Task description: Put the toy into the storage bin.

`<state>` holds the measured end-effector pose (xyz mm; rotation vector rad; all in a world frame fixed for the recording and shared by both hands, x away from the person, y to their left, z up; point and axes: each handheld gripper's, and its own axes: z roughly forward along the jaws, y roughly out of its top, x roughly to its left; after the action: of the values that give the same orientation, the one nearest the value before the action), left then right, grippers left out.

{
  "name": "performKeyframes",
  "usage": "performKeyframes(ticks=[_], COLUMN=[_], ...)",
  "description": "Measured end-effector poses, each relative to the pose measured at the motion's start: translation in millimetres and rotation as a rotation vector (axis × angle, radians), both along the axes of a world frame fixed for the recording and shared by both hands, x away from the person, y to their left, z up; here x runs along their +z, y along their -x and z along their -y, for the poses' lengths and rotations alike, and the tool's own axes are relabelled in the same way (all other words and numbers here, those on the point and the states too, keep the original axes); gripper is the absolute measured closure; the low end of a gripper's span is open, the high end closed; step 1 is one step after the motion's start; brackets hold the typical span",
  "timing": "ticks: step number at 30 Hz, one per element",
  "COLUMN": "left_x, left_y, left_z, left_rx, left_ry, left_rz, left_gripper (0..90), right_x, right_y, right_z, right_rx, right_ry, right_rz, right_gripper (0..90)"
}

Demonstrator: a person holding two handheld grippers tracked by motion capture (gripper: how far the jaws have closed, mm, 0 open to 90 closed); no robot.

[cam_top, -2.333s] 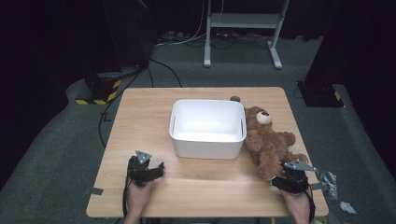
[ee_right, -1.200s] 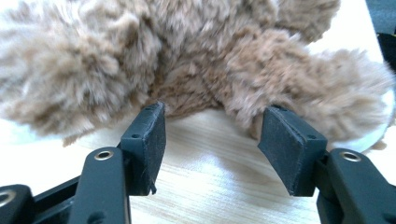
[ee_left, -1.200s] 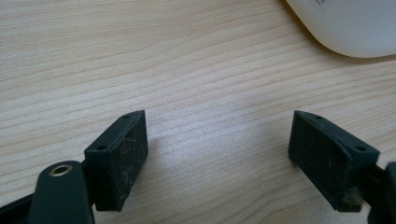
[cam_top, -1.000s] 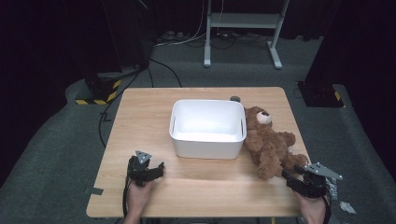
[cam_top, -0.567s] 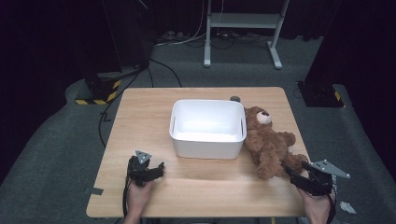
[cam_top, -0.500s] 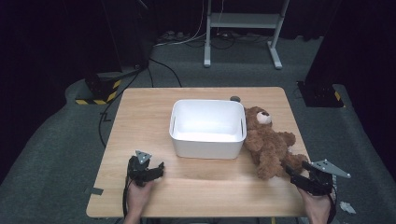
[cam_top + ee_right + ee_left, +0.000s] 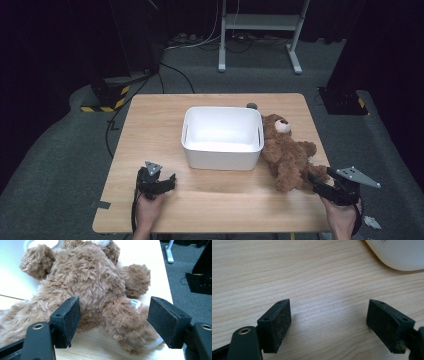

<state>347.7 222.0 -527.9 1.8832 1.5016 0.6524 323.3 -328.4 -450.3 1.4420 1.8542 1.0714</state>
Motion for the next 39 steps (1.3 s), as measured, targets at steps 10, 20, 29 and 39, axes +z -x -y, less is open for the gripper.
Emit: performKeyframes(ticks=[10, 20, 29, 39], left_x=[0.2, 0.1, 0.1, 0.2], left_y=[-0.2, -0.4, -0.4, 0.1], left_z=[-0.7, -0.4, -0.4, 0.2], left_rx=[-0.008, -0.011, -0.012, -0.018], left_ry=[-0.009, -0.007, -0.008, -0.007], left_rz=[0.001, 0.005, 0.005, 0.003], left_gripper=[20.0, 21.0, 21.1, 21.1], right_x=[14.3, 16.8, 22.6, 31.7], right_y=[-7.9, -10.6, -19.2, -38.6], right_z=[-8.2, -9.0, -11.3, -18.5], right_rx=[0.040, 0.047, 0.063, 0.084], right_ry=[0.050, 0.026, -0.010, -0.050], right_rz=[0.020, 0.028, 0.028, 0.029], right_gripper=[25.3, 25.9, 25.3, 23.9])
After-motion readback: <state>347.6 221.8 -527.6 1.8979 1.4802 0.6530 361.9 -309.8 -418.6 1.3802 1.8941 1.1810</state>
